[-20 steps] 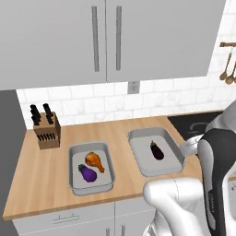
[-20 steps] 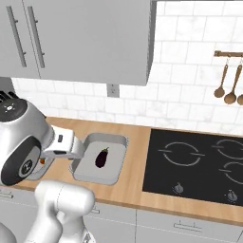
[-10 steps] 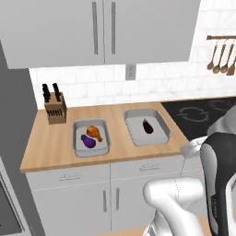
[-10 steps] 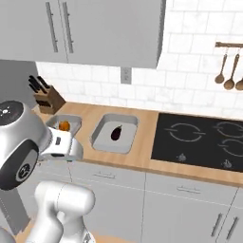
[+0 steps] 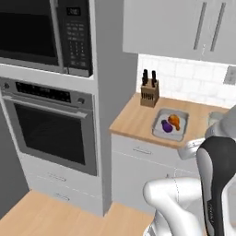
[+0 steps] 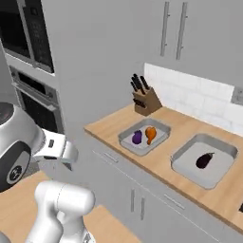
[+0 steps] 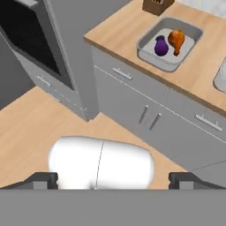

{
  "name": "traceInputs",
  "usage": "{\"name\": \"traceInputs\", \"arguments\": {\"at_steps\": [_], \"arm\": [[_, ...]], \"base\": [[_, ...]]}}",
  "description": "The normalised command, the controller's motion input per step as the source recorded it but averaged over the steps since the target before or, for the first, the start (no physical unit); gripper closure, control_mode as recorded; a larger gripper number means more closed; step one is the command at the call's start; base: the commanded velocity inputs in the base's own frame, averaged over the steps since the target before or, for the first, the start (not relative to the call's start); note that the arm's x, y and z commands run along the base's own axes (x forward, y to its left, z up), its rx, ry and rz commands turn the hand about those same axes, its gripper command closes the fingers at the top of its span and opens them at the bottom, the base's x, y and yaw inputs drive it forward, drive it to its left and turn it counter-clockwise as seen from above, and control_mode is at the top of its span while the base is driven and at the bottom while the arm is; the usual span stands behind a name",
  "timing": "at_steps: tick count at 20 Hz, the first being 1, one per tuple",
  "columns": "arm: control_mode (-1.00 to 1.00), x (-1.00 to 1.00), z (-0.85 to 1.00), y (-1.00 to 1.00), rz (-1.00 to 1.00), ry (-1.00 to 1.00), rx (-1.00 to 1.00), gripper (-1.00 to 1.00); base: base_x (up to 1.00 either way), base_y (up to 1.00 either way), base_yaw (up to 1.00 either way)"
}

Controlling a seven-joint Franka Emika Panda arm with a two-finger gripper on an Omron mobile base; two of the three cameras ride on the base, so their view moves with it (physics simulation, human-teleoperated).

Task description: Place one eggplant and one chicken drumstick in each tupperware on the nearby counter, to pack two identical lunches.

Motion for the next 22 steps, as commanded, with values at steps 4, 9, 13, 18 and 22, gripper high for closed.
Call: {"name": "traceInputs", "arguments": {"at_steps": [4, 9, 13, 18, 22], "arm": [[1.00, 0.00, 0.00, 0.00, 0.00, 0.00, 0.00, -1.00], [1.00, 0.00, 0.00, 0.00, 0.00, 0.00, 0.00, -1.00], [1.00, 0.00, 0.00, 0.00, 0.00, 0.00, 0.00, -1.00], [1.00, 0.00, 0.00, 0.00, 0.00, 0.00, 0.00, -1.00], [1.00, 0.00, 0.00, 0.00, 0.00, 0.00, 0.00, -1.00]], "base": [[-0.11, 0.49, 0.97], [-0.07, 0.45, 0.98], [-0.02, 0.56, 0.94], [0.04, 0.49, 0.79], [0.91, 0.42, 0.12]]}}
